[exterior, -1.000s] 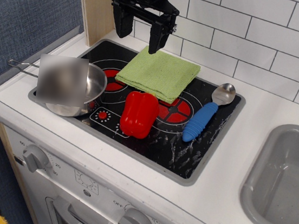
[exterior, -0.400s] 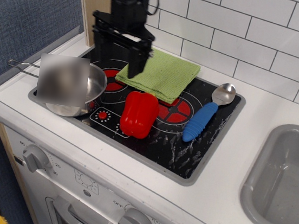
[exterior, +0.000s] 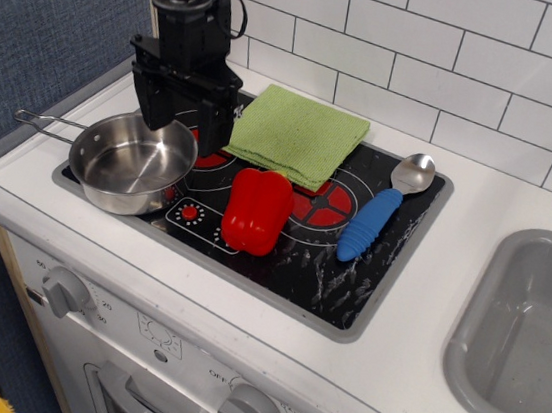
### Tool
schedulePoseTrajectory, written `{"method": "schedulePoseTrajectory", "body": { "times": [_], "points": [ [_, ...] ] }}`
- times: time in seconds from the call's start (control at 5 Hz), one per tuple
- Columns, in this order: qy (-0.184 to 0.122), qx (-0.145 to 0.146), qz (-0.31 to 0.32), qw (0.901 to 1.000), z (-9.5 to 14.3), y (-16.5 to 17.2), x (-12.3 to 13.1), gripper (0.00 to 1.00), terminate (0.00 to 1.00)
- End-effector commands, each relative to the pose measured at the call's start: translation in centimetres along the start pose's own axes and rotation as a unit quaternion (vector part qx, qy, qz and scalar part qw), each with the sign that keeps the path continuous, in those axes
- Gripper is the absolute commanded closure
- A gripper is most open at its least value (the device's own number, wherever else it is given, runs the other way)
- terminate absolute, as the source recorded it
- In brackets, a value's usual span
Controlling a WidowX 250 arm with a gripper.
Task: Move the pot and place it on the towel.
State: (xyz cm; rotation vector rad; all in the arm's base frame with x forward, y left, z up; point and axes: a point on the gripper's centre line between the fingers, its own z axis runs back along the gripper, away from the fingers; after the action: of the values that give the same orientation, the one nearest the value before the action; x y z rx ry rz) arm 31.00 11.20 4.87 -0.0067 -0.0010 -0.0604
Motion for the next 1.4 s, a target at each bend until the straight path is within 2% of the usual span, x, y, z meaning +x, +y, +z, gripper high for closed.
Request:
{"method": "schedulePoseTrajectory", "body": {
  "times": [0.0,0.4,0.6,1.2],
  "points": [
    [0.015,-0.003,-0.032,0.9994,-1.5,-1.8,-0.1,0.00,0.00],
    [0.055,0.020,-0.008,0.9983,-3.1,-2.1,-1.8,0.00,0.00],
    [0.060,0.020,0.018,0.9978,-3.3,-1.9,-2.7,1.00,0.00],
    [0.047,0.026,0.035,0.9979,-2.5,-1.6,-3.3,1.00,0.00]
  ]
}}
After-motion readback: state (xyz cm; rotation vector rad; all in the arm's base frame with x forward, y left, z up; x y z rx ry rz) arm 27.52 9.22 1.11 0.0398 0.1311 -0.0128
